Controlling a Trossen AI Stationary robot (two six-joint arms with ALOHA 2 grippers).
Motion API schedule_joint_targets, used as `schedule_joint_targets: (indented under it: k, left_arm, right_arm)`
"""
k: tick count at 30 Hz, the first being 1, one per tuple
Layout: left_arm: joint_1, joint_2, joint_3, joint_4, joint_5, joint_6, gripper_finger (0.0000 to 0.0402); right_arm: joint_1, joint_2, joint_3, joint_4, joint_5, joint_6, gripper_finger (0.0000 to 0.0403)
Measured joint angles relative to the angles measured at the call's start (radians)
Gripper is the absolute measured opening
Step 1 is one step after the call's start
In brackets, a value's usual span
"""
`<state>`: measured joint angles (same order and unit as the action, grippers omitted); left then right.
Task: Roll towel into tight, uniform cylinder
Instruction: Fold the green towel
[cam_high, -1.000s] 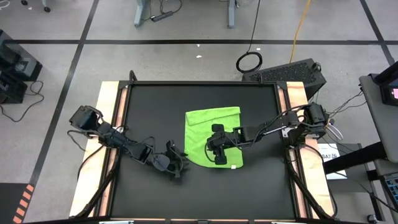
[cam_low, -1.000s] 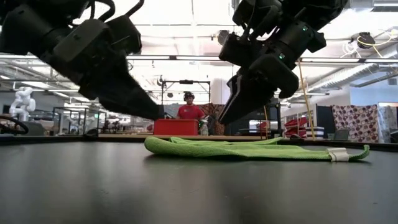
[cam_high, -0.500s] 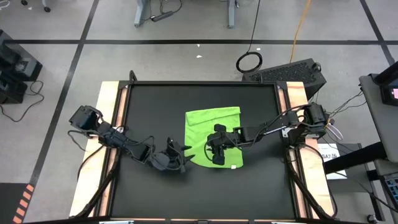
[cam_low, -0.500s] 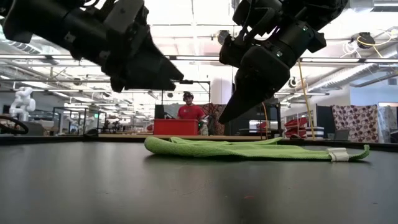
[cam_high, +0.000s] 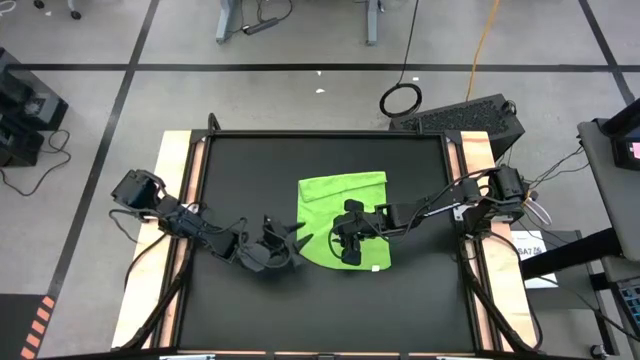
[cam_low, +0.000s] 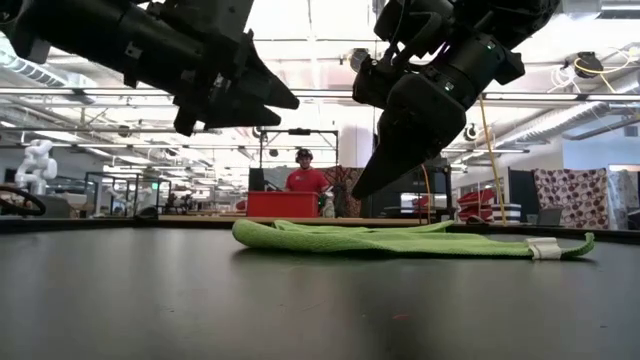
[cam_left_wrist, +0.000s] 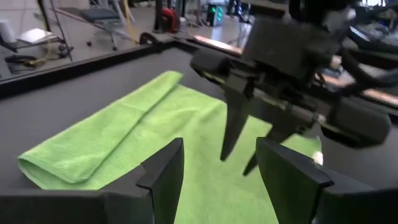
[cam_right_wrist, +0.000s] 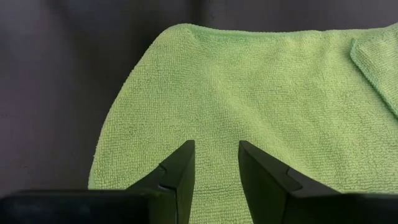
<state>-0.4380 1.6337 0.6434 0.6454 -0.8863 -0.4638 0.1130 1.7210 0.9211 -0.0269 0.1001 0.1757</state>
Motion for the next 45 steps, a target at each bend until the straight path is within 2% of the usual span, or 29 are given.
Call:
schedule_joint_targets:
  k: [3,14,24,30,45]
  left_arm:
    - [0.000,0.000,0.000,0.020,-0.013,-0.001,0.0205]
    - [0.000,-0.001,0.000,0.125,-0.006,0.005,0.0205]
    - [0.021,-0.001,0.000,0.163,-0.020,0.052,0.0205]
    - [0.033,-0.001,0.000,0.181,-0.051,0.023,0.0205]
    - [0.044,0.000,0.000,0.176,-0.053,0.000,0.0205]
  right_arm:
    - [0.000,0.000,0.000,0.000,0.000,0.026,0.0114]
    - [0.000,0.000,0.000,0.000,0.000,0.293,0.0114]
    - [0.000,0.000,0.000,0.000,0.000,0.285,0.0114]
    - [0.000,0.000,0.000,0.000,0.000,0.285,0.0114]
    - [0.000,0.000,0.000,0.000,0.000,0.284,0.0114]
